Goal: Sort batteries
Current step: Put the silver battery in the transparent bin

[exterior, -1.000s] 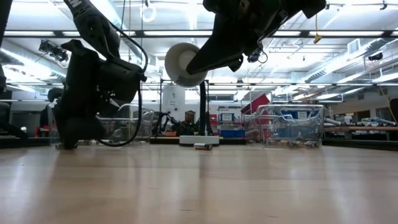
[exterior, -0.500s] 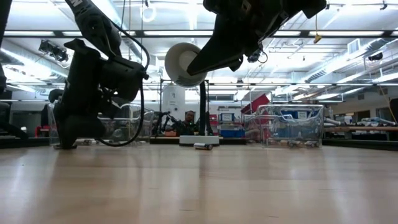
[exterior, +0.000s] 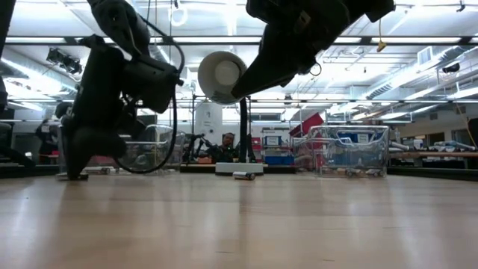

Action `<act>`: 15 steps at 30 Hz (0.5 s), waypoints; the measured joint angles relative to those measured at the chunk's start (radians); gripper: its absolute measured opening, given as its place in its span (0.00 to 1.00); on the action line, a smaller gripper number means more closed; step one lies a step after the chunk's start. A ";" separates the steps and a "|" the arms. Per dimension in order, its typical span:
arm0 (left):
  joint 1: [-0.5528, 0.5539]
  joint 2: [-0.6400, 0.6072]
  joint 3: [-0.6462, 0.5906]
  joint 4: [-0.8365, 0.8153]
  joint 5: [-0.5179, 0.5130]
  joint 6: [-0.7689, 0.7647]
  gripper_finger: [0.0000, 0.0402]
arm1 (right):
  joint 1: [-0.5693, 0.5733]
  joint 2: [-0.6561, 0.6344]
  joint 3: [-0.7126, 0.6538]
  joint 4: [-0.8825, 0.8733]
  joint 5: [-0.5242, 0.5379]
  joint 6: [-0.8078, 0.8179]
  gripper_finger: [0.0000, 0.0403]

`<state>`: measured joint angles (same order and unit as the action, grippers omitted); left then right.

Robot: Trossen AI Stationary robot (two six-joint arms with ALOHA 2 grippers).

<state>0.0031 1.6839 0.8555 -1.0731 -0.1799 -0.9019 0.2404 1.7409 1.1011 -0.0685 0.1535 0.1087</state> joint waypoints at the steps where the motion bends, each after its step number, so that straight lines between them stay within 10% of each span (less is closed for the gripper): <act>1: -0.004 0.000 0.008 -0.001 0.001 0.000 0.06 | -0.001 0.000 0.000 -0.002 0.000 -0.001 0.00; 15: -0.131 -0.002 0.092 0.012 -0.007 -0.046 0.03 | -0.002 -0.113 0.000 -0.170 0.059 -0.038 0.00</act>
<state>-0.1281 1.6821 0.9471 -1.0610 -0.1864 -0.9474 0.2386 1.6274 1.1011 -0.2381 0.2127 0.0703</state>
